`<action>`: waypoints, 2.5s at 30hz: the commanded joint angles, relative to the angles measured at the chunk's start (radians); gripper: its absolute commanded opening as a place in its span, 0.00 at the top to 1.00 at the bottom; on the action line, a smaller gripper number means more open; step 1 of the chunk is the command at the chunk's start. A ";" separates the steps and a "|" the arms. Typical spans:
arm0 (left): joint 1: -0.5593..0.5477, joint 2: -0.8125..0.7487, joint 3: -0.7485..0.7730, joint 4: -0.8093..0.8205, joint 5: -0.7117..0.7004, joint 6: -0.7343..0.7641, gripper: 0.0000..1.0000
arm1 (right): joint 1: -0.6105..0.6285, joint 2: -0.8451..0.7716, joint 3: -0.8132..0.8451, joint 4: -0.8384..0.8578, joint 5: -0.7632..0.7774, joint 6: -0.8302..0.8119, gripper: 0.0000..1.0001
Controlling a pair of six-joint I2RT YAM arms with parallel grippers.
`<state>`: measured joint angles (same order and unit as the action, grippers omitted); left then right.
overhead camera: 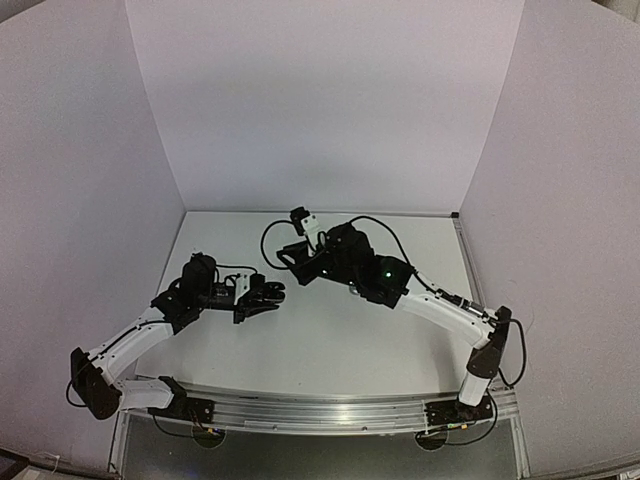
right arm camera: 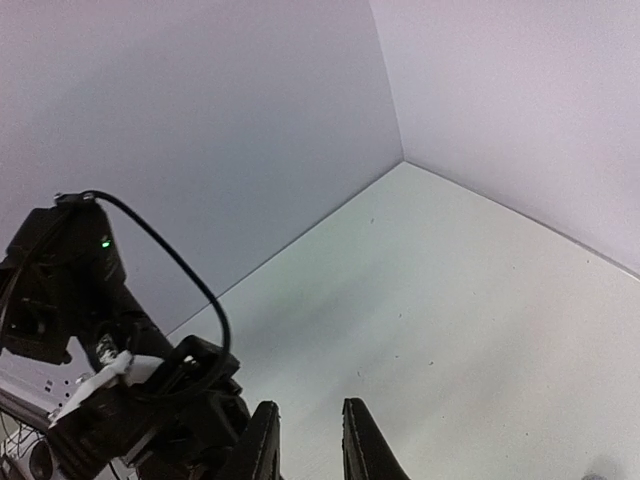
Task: Insert the wireless bluetooth earbuds into the charging case
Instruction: Adjust the left earbud in the left side groove of the charging case, then close the charging case with the earbuds, then pass from the left arm to the right
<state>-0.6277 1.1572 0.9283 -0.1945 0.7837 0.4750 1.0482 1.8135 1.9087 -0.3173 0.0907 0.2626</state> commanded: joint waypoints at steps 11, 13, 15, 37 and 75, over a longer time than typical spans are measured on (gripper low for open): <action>-0.001 -0.020 0.028 0.023 -0.045 -0.013 1.00 | 0.004 0.054 -0.023 -0.046 -0.390 0.070 0.88; 0.000 -0.013 0.030 0.019 -0.056 -0.049 1.00 | 0.012 0.028 -0.041 -0.045 -0.400 0.054 0.88; 0.002 -0.007 0.030 0.019 -0.062 -0.082 1.00 | 0.015 -0.002 -0.062 -0.045 -0.394 0.043 0.88; 0.022 0.026 0.017 0.295 0.293 -0.558 1.00 | -0.013 -0.067 -0.151 -0.018 -0.409 -0.070 0.31; 0.019 0.027 0.016 0.319 0.321 -0.568 1.00 | -0.040 -0.056 -0.164 0.131 -0.518 0.010 0.93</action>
<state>-0.6056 1.1919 0.9272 0.0884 1.1002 -0.1143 1.0191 1.7691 1.7386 -0.2412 -0.4246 0.2336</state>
